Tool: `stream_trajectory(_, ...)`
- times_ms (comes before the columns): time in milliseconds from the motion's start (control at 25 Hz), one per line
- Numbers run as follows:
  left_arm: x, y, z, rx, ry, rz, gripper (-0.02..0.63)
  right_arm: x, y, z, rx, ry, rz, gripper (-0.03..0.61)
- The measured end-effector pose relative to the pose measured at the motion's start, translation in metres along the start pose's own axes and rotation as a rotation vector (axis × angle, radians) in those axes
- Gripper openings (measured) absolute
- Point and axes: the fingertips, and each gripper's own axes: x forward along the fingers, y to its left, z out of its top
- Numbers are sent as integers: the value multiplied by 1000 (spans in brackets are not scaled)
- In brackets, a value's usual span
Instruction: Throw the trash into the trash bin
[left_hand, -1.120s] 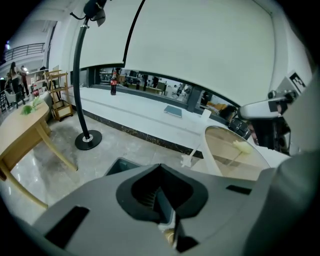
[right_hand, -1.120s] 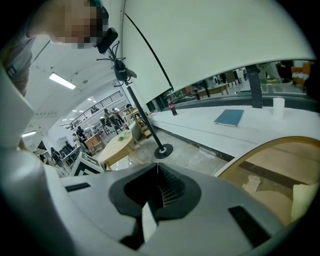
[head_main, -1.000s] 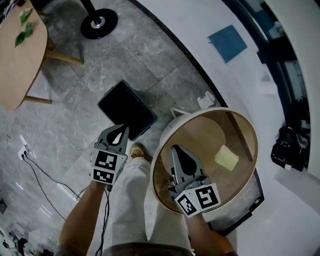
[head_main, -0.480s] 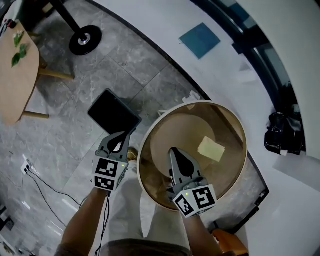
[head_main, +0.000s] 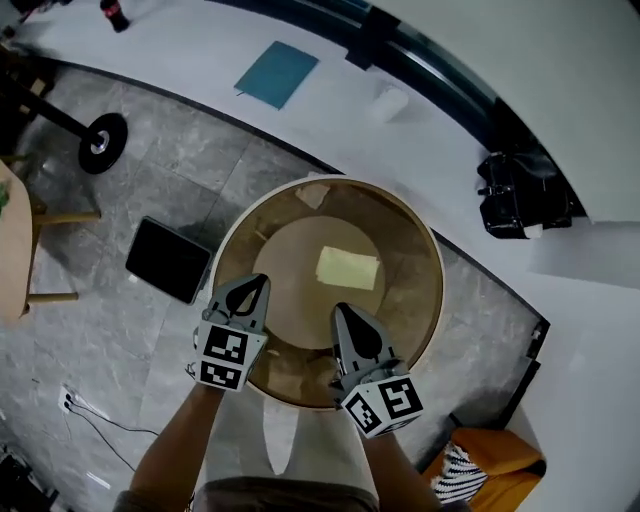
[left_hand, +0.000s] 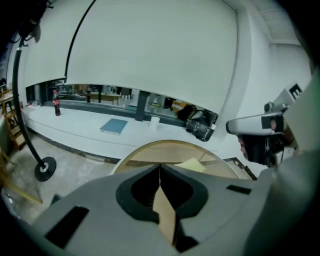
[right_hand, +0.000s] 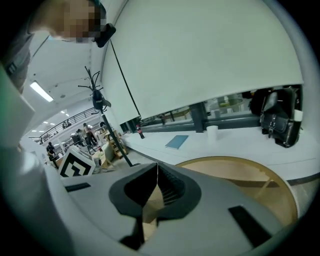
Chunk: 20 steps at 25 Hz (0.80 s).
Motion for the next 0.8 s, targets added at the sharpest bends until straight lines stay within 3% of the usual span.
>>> stream_trajectory(280,44,-90,37,50,-12,-117,21,-61,-68,3,67,-45,-105,18)
stream_trajectory(640,76,-135,45,69,0,-162,30,-93,-112,-2,123,-71,-150,20)
stream_trajectory(800,90,-138,41,55,10,-145,225,-94,-124,-6,124,-65,-151,18)
